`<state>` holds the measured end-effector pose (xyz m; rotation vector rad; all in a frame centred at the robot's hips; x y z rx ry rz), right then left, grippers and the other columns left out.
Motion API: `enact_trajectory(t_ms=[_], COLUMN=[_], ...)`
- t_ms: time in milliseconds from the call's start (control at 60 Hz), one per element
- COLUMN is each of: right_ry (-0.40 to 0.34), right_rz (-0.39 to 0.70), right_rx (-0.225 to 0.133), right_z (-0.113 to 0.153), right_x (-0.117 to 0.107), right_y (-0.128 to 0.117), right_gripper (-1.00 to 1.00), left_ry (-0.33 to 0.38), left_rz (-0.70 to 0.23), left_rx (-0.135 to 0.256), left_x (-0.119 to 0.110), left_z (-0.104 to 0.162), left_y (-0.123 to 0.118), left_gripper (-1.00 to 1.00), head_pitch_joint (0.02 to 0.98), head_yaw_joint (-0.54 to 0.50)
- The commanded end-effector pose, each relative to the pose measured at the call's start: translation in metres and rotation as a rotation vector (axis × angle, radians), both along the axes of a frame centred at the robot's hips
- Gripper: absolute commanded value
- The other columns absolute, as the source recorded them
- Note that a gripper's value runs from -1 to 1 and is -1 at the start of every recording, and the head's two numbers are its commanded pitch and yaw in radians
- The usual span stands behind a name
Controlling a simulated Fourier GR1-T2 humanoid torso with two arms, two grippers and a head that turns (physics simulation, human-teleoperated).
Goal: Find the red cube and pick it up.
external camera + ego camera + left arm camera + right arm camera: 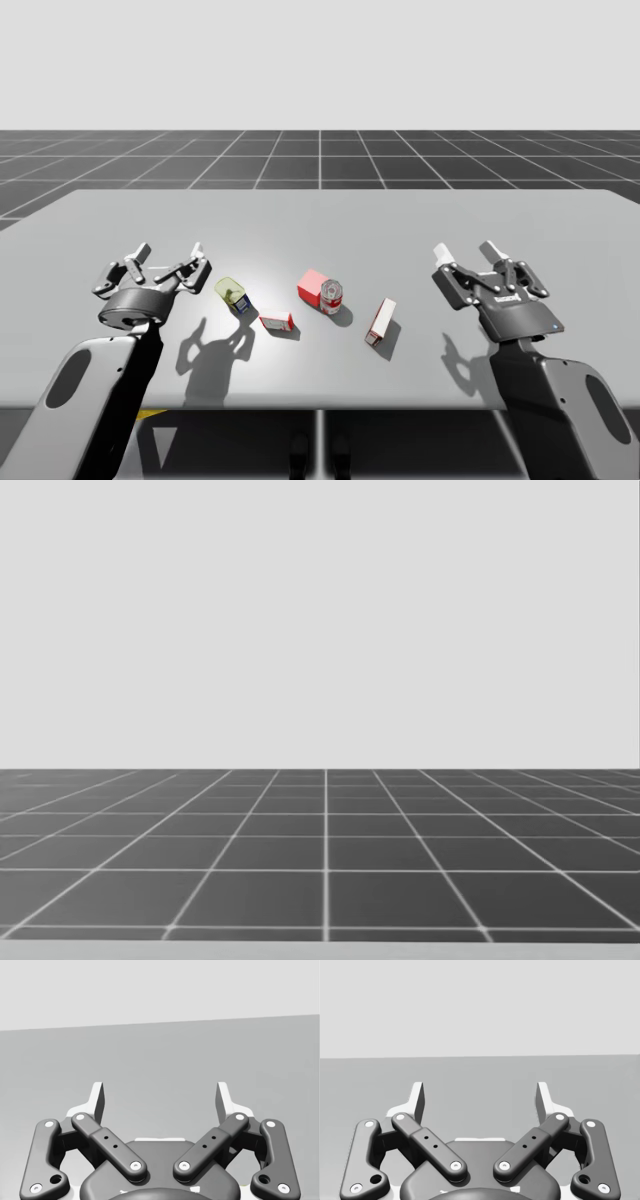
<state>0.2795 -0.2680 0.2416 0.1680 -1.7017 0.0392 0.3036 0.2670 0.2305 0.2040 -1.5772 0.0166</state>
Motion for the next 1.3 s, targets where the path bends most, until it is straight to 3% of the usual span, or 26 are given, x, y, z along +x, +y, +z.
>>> enact_trajectory(t_ms=[17, 283, 817, 1067, 1300], right_ry=[-0.004, 0.003, 0.005, 0.008, 0.009], right_rz=[-0.059, -0.058, -0.042, -0.036, -0.036], right_rx=[-0.014, -0.008, -0.014, -0.015, -0.012], right_z=[-0.0001, 0.0014, -0.0001, -0.0005, 0.0002], right_x=[-0.0023, 0.0011, 0.0020, 0.0025, 0.0026], right_y=[-0.0006, -0.0033, -0.0038, -0.0033, -0.0025], right_gripper=[-1.00, -1.00, -1.00, -1.00, -1.00], left_ry=[0.003, 0.005, 0.010, 0.011, 0.017], left_rz=[0.003, 0.003, 0.005, 0.004, -0.019], left_rx=[0.004, 0.004, 0.014, 0.014, -0.017], left_x=[0.0003, 0.0000, 0.0006, 0.0015, 0.0014], left_z=[-0.0003, 0.0003, 0.0001, -0.0004, 0.0018], left_y=[-0.0001, -0.0007, 0.0008, 0.0011, -0.0014], left_gripper=[-1.00, -1.00, -1.00, -1.00, -1.00], head_pitch_joint=[0.037, 0.090, 0.595, 0.757, 0.788], head_yaw_joint=[0.01, 0.00, 0.00, 0.03, 0.04])
